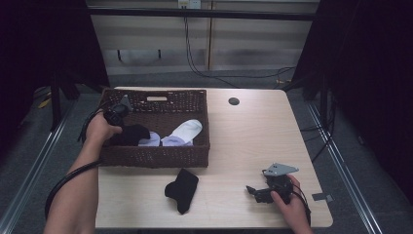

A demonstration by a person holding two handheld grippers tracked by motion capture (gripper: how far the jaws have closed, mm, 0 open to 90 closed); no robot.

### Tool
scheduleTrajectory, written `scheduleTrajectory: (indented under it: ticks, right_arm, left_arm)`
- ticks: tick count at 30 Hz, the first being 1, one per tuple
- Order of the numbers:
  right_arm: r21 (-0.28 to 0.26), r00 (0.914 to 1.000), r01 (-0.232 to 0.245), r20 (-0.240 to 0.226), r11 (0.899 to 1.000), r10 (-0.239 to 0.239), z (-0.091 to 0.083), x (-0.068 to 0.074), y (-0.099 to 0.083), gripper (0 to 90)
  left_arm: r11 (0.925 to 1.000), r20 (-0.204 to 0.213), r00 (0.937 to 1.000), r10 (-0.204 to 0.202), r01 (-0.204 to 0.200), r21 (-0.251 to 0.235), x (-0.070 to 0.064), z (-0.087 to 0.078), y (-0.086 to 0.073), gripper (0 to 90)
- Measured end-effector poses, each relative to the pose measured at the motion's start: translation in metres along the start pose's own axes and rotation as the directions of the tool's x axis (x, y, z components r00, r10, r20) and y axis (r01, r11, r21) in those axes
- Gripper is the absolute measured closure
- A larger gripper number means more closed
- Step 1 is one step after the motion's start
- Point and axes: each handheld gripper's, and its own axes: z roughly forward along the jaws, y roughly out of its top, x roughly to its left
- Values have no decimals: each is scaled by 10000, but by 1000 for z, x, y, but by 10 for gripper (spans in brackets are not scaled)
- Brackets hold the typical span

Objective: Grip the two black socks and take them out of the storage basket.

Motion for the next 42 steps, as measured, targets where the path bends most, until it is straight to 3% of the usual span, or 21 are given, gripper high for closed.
scheduleTrajectory:
  ticks: [4, 7, 9, 11, 14, 16, 18, 21, 24, 29, 37, 42]
  right_arm:
    - [-2, 10000, 4, 0, 10000, -4, 0, 0, 0, 116]
    - [-2, 10000, 5, -2, 10000, -5, 0, 0, 0, 116]
    - [-1, 10000, 3, 0, 10000, -3, 0, 0, 0, 116]
    - [-1, 10000, 3, 3, 10000, -3, 0, 0, 0, 116]
    - [-3, 10000, -2, 3, 10000, 2, 0, 0, 0, 116]
    - [-2, 10000, -1, 2, 10000, 1, 0, 0, 0, 116]
    - [-1, 10000, 1, 3, 10000, -1, 0, 0, 0, 116]
    - [-2, 10000, 3, 4, 10000, -3, 0, 0, 0, 116]
    - [0, 10000, -5, 4, 10000, 5, 0, 0, 0, 116]
    - [-3, 10000, 1, 5, 10000, -1, 0, 0, 0, 116]
    - [2, 10000, -4, 4, 10000, 4, 0, 0, 0, 116]
    - [1, 10000, -2, 5, 10000, 2, 0, 0, 0, 116]
  left_arm:
    - [9999, -104, 9998, 145, -145, 22, -4, -10, 2, 900]
    - [9992, -314, 9994, 107, -119, -385, -4, -8, 2, 879]
    - [9977, -635, 9980, -25, -17, -673, -1, -3, 2, 689]
    - [9974, -630, 9980, -84, 38, -722, 2, 4, 2, 584]
    - [9982, -661, 9978, 67, -106, -589, 4, 12, 3, 486]
    - [9985, -847, 9963, 112, -157, -526, 5, 15, 5, 478]
    - [9982, -738, 9973, 3, -47, -592, 6, 18, 7, 502]
    - [9996, -652, 9978, 77, -94, -268, 6, 24, 8, 669]
    - [9994, -274, 9993, -246, 239, -264, 8, 23, 7, 884]
    - [9988, 110, 9987, -492, 492, 73, 1, 12, 9, 900]
    - [9995, 473, 9987, 184, -172, -253, -19, -16, 15, 900]
    - [9979, 436, 9973, 596, -583, -298, -33, -30, 20, 900]
